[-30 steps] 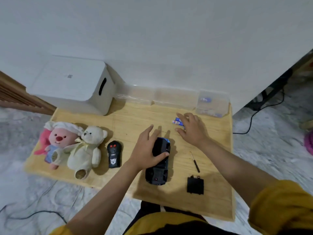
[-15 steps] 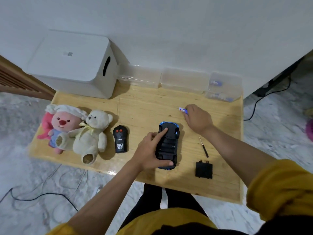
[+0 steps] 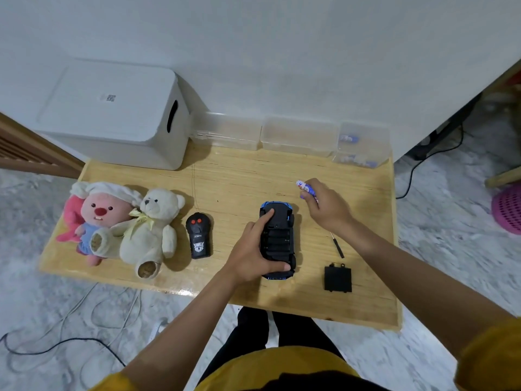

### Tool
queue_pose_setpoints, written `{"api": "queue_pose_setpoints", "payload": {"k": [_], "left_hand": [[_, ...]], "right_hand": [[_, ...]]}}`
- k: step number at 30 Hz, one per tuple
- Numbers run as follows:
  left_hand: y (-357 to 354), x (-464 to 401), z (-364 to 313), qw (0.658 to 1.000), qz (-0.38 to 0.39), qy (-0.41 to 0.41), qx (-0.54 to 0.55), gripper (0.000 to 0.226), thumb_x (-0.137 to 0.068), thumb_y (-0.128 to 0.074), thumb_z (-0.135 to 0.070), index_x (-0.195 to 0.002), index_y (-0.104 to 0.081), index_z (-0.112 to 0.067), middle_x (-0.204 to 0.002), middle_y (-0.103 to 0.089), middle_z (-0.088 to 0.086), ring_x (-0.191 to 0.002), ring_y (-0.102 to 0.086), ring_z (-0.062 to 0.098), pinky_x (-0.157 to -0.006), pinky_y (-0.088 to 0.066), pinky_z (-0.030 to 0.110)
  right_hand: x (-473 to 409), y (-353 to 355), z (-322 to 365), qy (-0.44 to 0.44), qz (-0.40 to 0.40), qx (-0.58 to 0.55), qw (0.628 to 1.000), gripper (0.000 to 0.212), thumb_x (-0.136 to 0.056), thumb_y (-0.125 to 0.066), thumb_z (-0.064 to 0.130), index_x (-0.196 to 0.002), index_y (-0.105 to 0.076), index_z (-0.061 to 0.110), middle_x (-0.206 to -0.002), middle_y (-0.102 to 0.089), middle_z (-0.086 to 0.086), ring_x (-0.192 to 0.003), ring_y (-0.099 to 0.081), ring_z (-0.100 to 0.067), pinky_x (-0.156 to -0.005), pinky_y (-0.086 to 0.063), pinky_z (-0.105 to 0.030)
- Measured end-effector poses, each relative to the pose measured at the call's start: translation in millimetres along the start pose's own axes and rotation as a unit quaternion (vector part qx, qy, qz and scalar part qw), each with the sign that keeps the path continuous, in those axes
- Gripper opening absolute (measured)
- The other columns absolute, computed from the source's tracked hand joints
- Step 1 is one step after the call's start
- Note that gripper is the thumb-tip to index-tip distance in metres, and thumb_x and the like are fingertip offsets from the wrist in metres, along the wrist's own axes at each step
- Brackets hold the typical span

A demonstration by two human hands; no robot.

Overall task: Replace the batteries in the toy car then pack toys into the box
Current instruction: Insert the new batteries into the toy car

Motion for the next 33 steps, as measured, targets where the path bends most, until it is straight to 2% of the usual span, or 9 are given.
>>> {"api": "queue_pose_setpoints", "payload": {"k": [4,8,12,14,18,24,28,30,33], "left_hand": [[3,-2,-11,0.999,-0.005,-0.018,0.048,0.12,-0.048,-0.093,-0.026,-0.145,-0.023,-0.04,-0.136,-0.036,-0.016,-0.124,-0.048,0.007,-0.102,-0.047,0.041],[2,-6,-28,0.997,-0.006,-0.044,0.065,0.116,-0.049,-0.092,-0.023,-0.144,-0.027,-0.035,-0.136,-0.041,-0.005,-0.118,-0.056,0.014,-0.097,-0.05,0.045],[2,-9,-42,0.995,-0.015,-0.053,0.08,0.112,-0.052,-0.093,-0.018,-0.142,-0.029,-0.035,-0.135,-0.046,-0.004,-0.114,-0.059,0.011,-0.096,-0.052,0.041],[3,-10,-47,0.995,-0.02,-0.058,0.084,0.111,-0.054,-0.092,-0.014,-0.143,-0.029,-0.033,-0.134,-0.047,-0.005,-0.112,-0.059,0.008,-0.094,-0.053,0.037],[4,-12,-53,0.994,-0.039,-0.064,0.081,0.111,-0.052,-0.094,-0.02,-0.142,-0.03,-0.034,-0.136,-0.046,-0.004,-0.117,-0.055,0.005,-0.095,-0.052,0.033],[5,-15,-65,0.99,-0.075,-0.07,0.091,0.109,-0.054,-0.092,-0.015,-0.143,-0.031,-0.025,-0.133,-0.048,-0.006,-0.115,-0.05,-0.007,-0.095,-0.047,0.018],[6,-17,-67,0.989,-0.098,-0.061,0.094,0.11,-0.05,-0.093,-0.021,-0.142,-0.033,-0.027,-0.132,-0.048,-0.005,-0.118,-0.048,-0.003,-0.1,-0.047,0.028],[7,-18,-68,0.988,-0.106,-0.06,0.098,0.111,-0.048,-0.092,-0.026,-0.142,-0.033,-0.027,-0.132,-0.049,-0.004,-0.117,-0.049,-0.003,-0.1,-0.048,0.032],[7,-19,-70,0.987,-0.113,-0.056,0.102,0.112,-0.045,-0.091,-0.034,-0.141,-0.034,-0.031,-0.131,-0.05,-0.006,-0.118,-0.049,-0.001,-0.099,-0.049,0.035]], "right_hand": [[25,14,26,0.011,0.044,-0.04,0.998,0.021,-0.099,-0.038,0.034,-0.108,-0.045,0.016,-0.075,-0.057,-0.011,-0.062,-0.049,-0.023,-0.052,-0.031,-0.032],[38,21,42,0.007,0.092,-0.087,0.992,0.009,-0.099,-0.039,0.032,-0.099,-0.041,0.023,-0.07,-0.054,0.003,-0.057,-0.045,-0.015,-0.053,-0.033,-0.03],[42,32,49,0.005,0.074,-0.131,0.989,0.011,-0.097,-0.047,0.027,-0.099,-0.053,0.018,-0.073,-0.06,0.014,-0.059,-0.052,0.008,-0.055,-0.037,-0.009],[41,40,50,-0.001,0.046,-0.167,0.985,0.011,-0.095,-0.053,0.024,-0.097,-0.059,0.016,-0.074,-0.063,0.013,-0.061,-0.054,0.009,-0.056,-0.037,-0.007],[39,44,51,-0.017,0.025,-0.218,0.976,0.015,-0.091,-0.06,0.024,-0.096,-0.067,0.013,-0.076,-0.069,0.009,-0.066,-0.064,-0.002,-0.062,-0.046,-0.014],[35,42,48,-0.03,-0.036,-0.188,0.981,0.011,-0.089,-0.061,0.035,-0.091,-0.068,0.027,-0.073,-0.067,0.01,-0.066,-0.061,-0.009,-0.062,-0.05,-0.032],[33,44,54,-0.011,-0.06,-0.068,0.996,0.027,-0.089,-0.058,0.041,-0.11,-0.066,0.026,-0.09,-0.057,0.005,-0.081,-0.057,-0.013,-0.07,-0.049,-0.034],[32,45,56,-0.004,-0.075,-0.059,0.995,0.028,-0.088,-0.06,0.039,-0.112,-0.065,0.025,-0.09,-0.05,0.008,-0.082,-0.057,-0.013,-0.069,-0.049,-0.033],[34,46,61,0.01,-0.108,-0.047,0.993,0.025,-0.087,-0.063,0.036,-0.109,-0.068,0.027,-0.092,-0.052,0.011,-0.084,-0.06,-0.015,-0.066,-0.051,-0.035]]}}
Point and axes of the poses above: each hand's wrist, its own x-axis away from the middle knuckle, its own y-axis out of the back of the hand, z = x × y, the point moved 6 cm from there along -x, towards the middle knuckle
